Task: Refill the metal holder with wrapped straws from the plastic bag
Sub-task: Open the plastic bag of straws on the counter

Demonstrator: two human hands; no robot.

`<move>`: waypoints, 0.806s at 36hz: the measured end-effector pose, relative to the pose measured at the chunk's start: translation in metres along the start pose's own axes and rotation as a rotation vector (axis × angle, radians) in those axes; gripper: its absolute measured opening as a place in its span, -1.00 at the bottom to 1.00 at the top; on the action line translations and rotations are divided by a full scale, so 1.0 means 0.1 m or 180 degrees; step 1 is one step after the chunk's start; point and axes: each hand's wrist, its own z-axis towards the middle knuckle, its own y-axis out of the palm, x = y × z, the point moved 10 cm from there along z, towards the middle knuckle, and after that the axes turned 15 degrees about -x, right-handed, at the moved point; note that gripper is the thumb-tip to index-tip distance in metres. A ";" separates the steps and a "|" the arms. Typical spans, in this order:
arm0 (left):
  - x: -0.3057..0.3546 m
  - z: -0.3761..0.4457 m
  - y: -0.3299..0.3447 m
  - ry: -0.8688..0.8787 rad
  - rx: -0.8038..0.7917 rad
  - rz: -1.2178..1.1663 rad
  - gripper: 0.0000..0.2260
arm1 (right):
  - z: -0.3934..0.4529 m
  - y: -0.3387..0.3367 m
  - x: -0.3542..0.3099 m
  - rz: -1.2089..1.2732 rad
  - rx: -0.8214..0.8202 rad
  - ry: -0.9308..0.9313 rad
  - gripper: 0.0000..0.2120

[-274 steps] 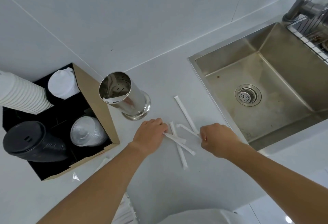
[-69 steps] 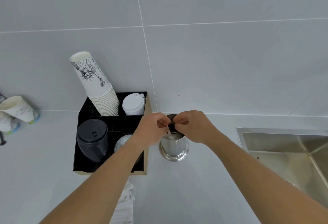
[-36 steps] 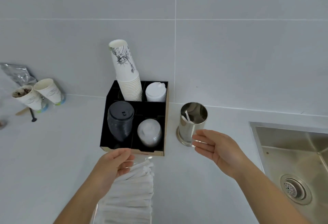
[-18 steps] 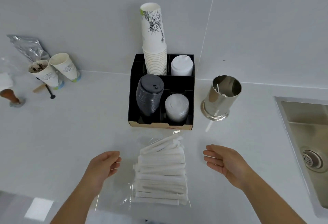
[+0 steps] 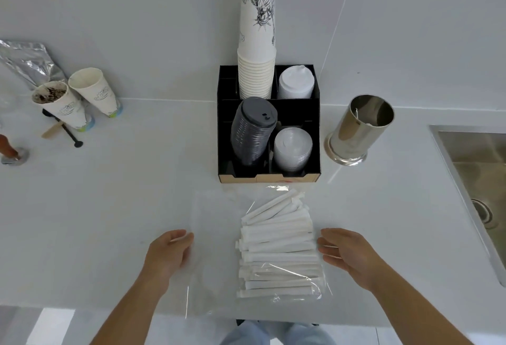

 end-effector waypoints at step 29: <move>0.12 0.02 0.44 0.0432 -0.0537 0.0153 -0.83 | 0.17 -0.02 -0.09 -0.1285 0.0456 -0.0179 -0.83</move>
